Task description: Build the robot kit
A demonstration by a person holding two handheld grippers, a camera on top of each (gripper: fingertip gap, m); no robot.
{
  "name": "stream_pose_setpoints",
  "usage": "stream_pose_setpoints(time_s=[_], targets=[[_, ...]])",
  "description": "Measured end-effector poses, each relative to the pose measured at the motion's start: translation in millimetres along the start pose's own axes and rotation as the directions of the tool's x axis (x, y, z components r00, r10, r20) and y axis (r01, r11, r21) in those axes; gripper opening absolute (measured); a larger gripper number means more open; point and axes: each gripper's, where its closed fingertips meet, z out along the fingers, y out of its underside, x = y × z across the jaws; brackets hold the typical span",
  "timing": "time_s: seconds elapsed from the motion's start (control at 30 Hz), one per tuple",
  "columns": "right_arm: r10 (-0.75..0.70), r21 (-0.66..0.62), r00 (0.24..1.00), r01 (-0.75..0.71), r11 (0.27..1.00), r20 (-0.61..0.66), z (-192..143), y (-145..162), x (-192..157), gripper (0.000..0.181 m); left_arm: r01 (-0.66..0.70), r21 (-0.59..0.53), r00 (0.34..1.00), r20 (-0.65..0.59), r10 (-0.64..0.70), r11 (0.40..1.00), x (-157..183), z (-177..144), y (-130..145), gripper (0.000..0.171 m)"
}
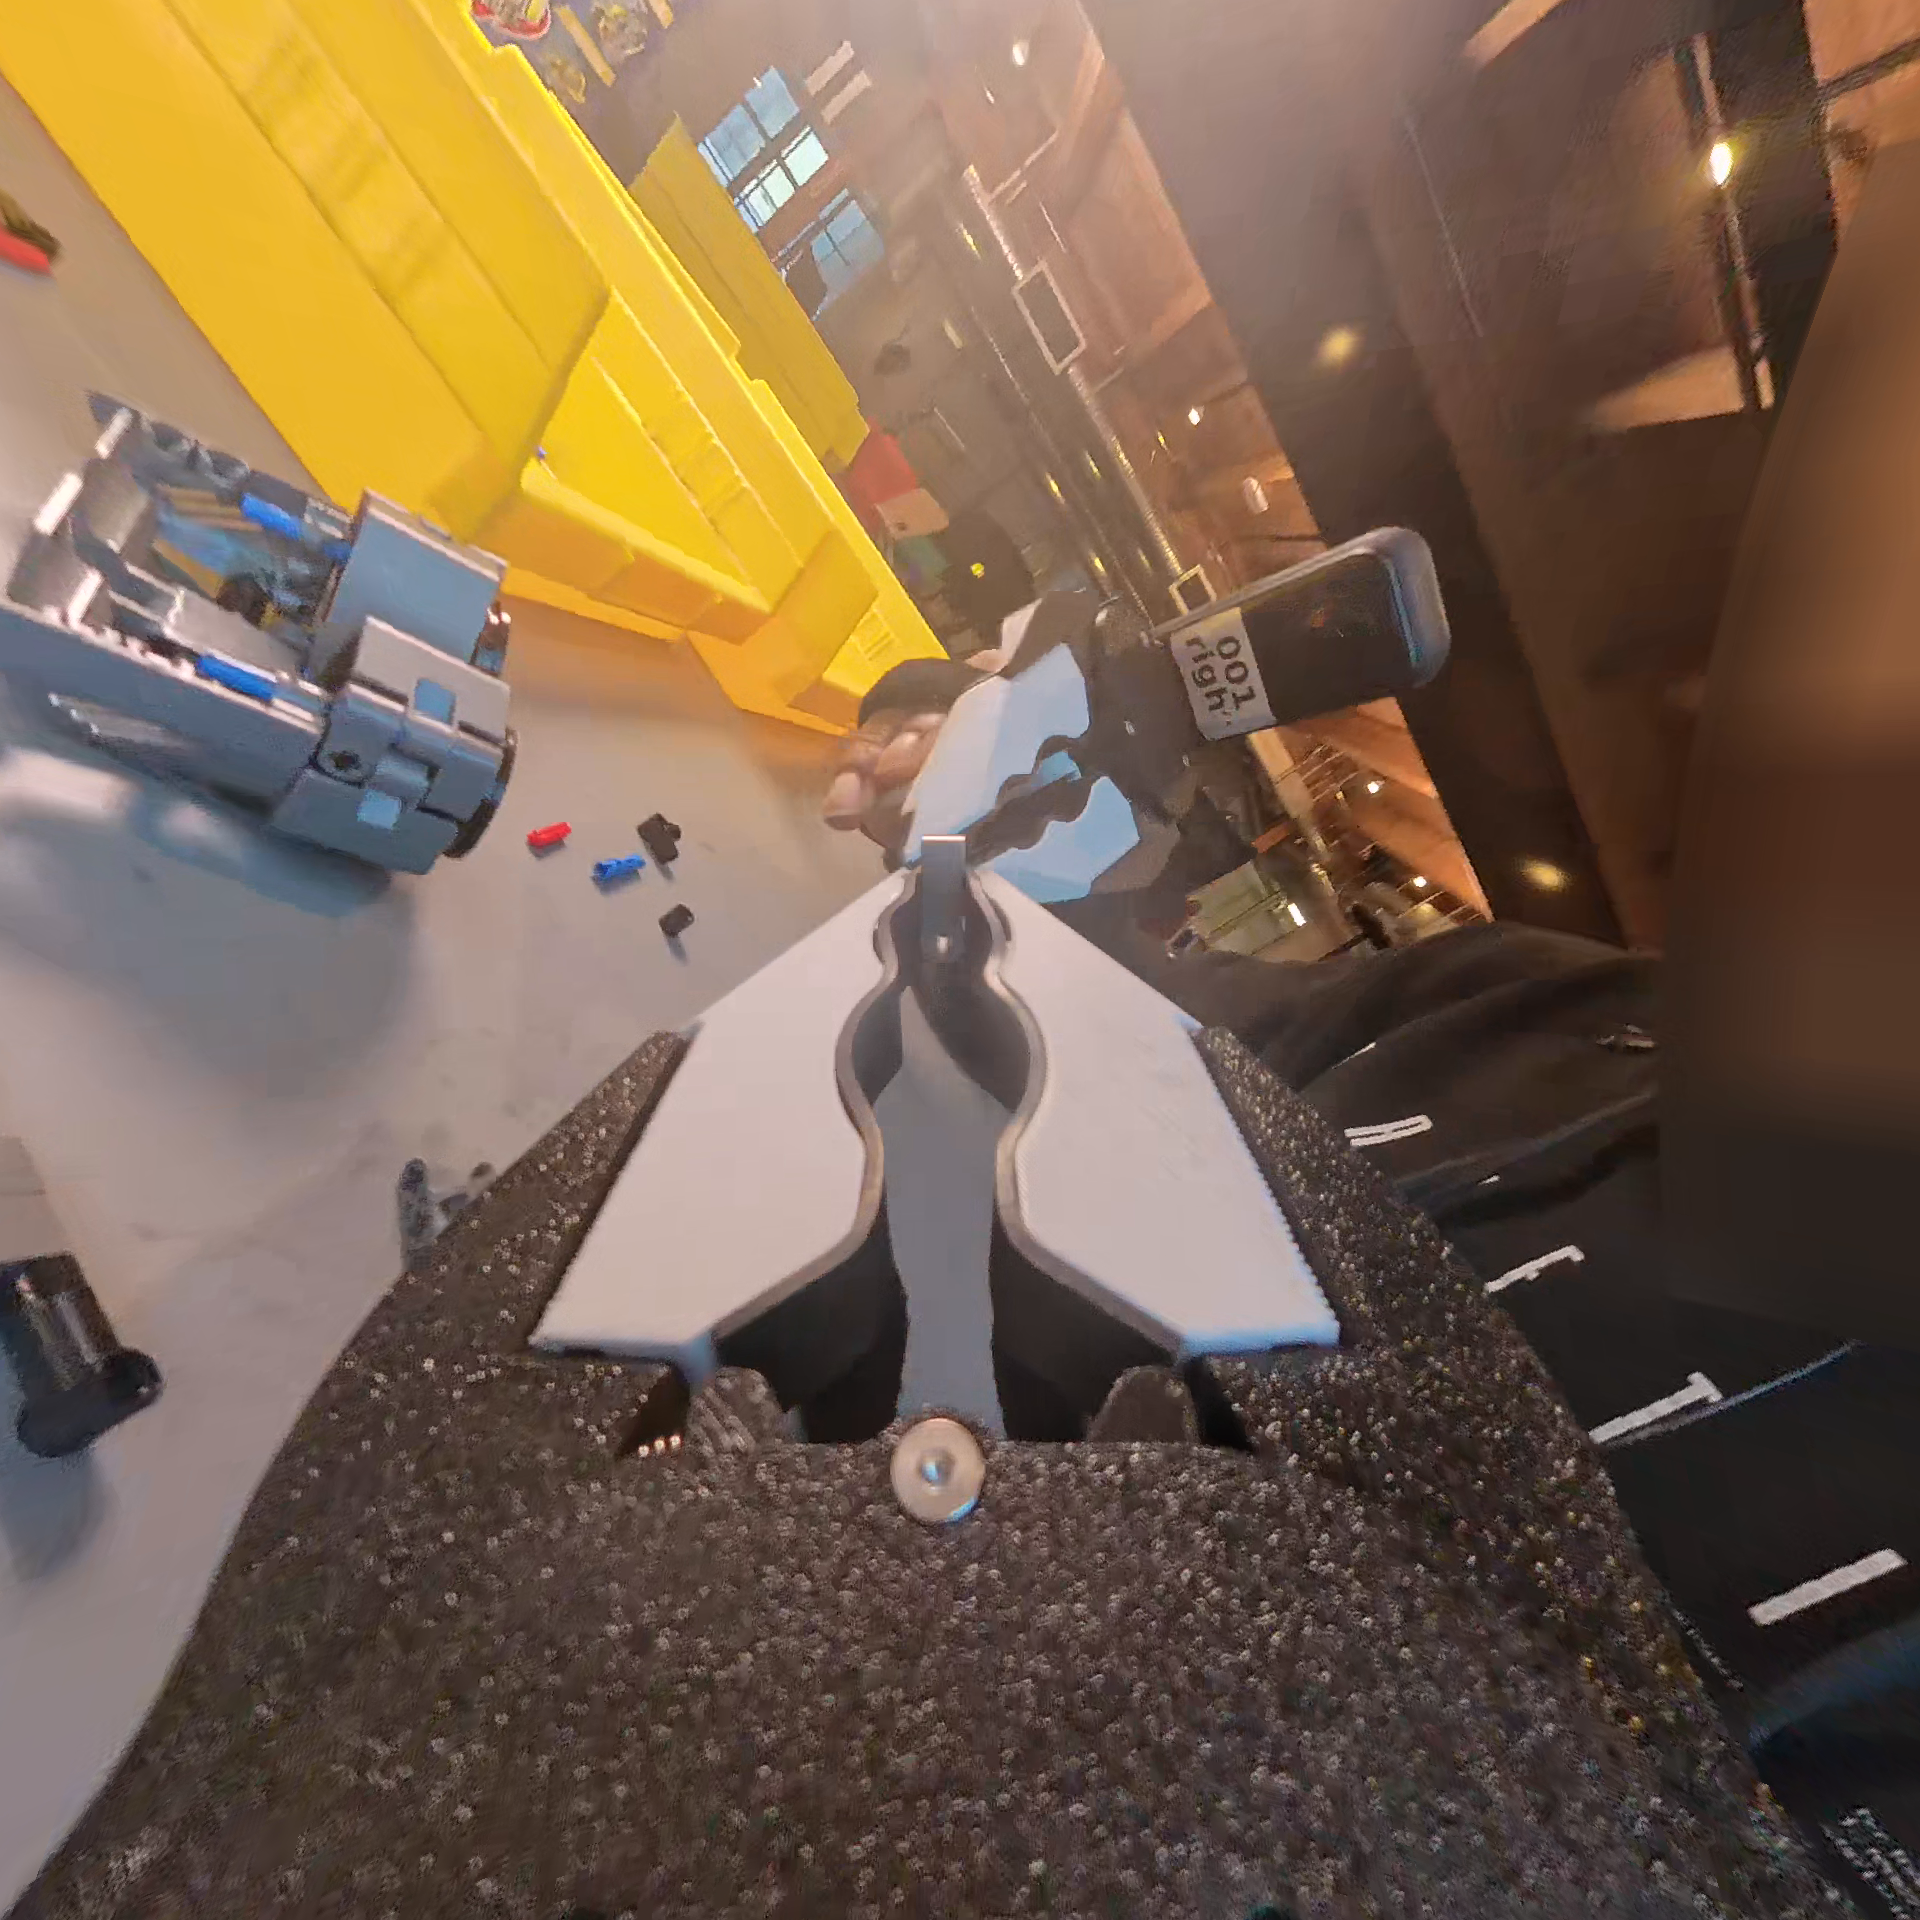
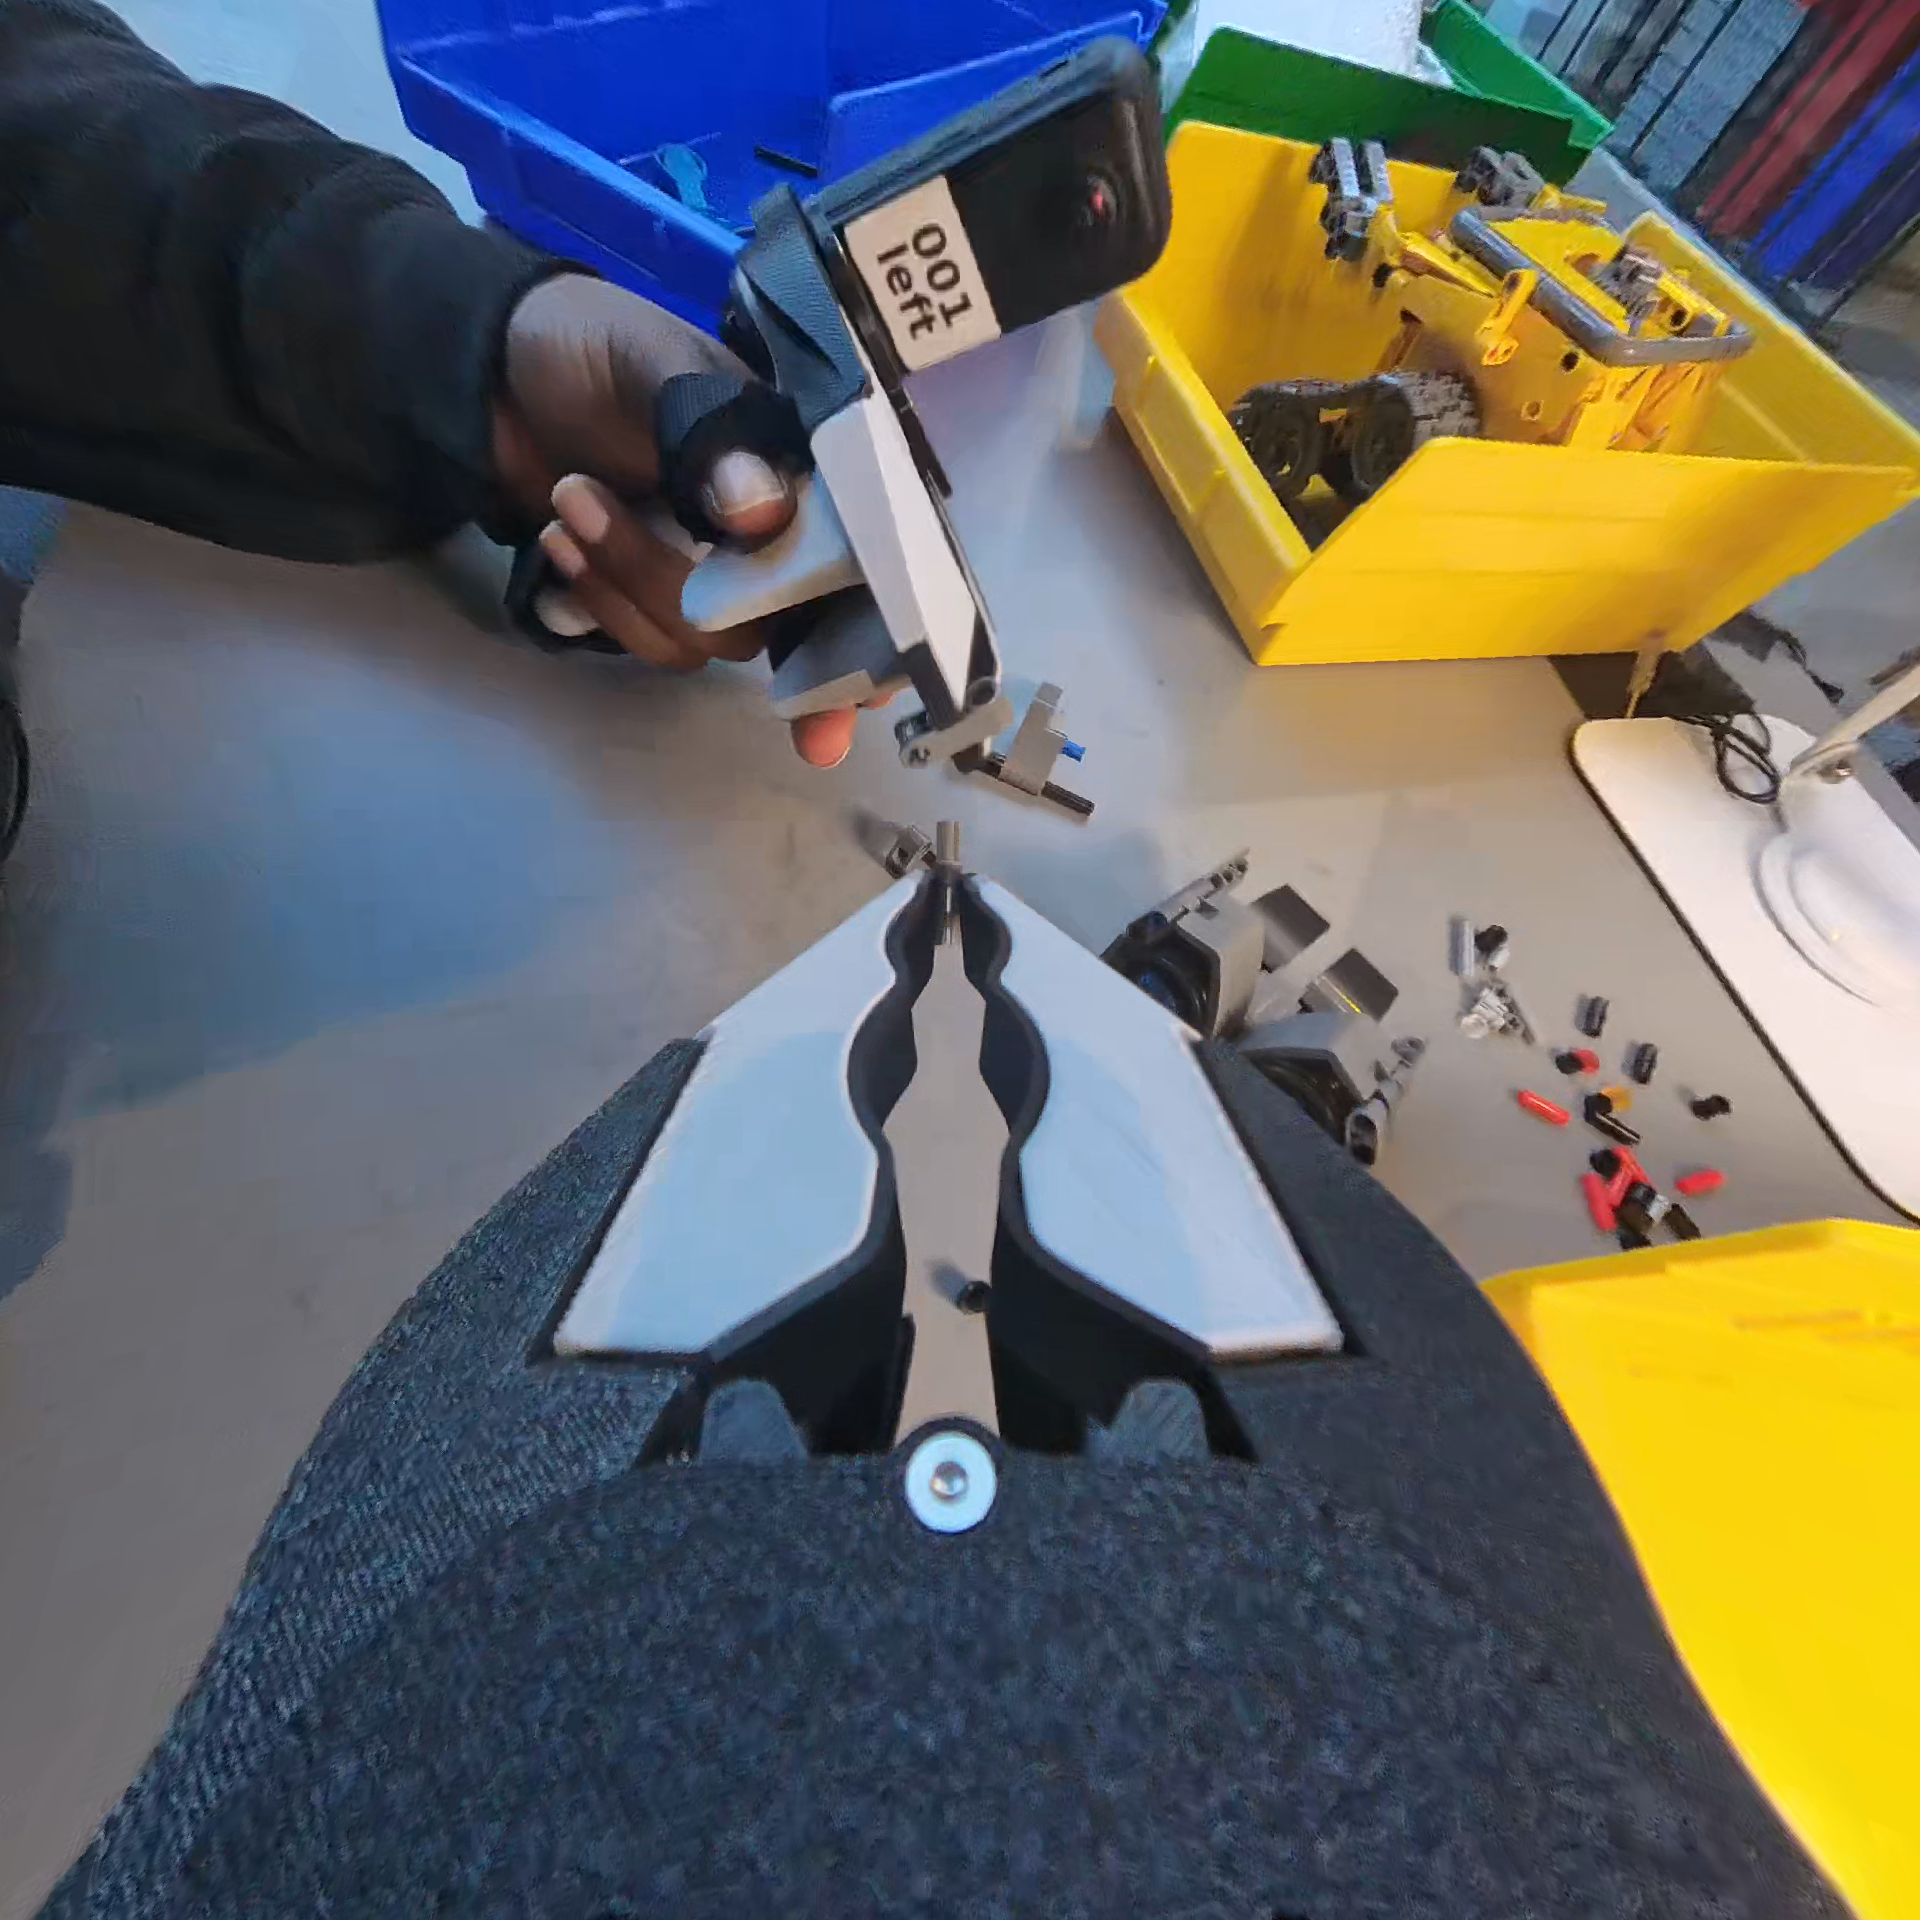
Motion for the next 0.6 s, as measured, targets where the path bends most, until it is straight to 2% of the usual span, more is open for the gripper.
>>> stream_pose_setpoints(time_s=[0.2,0.6], targets=[[-0.007,-0.044,1.0,0.007,0.999,0.001,1.1,7.0,-2.6,0.002,0.13,-0.006,0.991,-0.018,-0.13,0.992,-5.4,9.1,8.9,0.006],[-0.118,-0.105,0.992,0.113,0.988,-0.039,3.1,2.2,-10.9,0.002,0.13,0.003,0.992,0.005,-0.13,0.992,-6.3,9.4,8.9,0.006]])
